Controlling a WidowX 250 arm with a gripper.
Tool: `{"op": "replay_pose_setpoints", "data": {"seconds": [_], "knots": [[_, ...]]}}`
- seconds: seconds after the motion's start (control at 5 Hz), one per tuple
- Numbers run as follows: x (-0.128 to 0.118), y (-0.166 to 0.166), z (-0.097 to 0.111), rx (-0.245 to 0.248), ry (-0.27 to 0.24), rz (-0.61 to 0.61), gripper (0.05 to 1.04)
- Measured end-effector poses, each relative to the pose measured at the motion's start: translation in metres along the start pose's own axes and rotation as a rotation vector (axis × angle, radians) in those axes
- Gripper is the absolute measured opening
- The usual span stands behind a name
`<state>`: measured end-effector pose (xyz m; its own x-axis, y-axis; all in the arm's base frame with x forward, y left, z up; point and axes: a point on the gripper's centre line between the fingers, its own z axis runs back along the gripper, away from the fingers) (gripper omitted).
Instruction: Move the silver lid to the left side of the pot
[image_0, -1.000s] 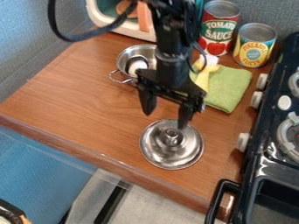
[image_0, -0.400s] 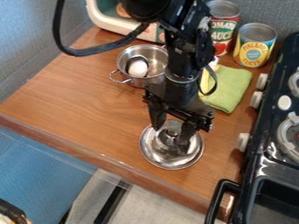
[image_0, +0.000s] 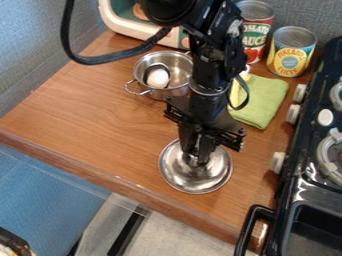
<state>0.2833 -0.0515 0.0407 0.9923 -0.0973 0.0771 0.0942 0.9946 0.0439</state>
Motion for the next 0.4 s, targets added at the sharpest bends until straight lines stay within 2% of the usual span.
{"op": "replay_pose_setpoints", "data": {"seconds": [0.4], "knots": [[-0.0045,0.0033,0.0007,-0.011,0.037,0.006,0.278]]}}
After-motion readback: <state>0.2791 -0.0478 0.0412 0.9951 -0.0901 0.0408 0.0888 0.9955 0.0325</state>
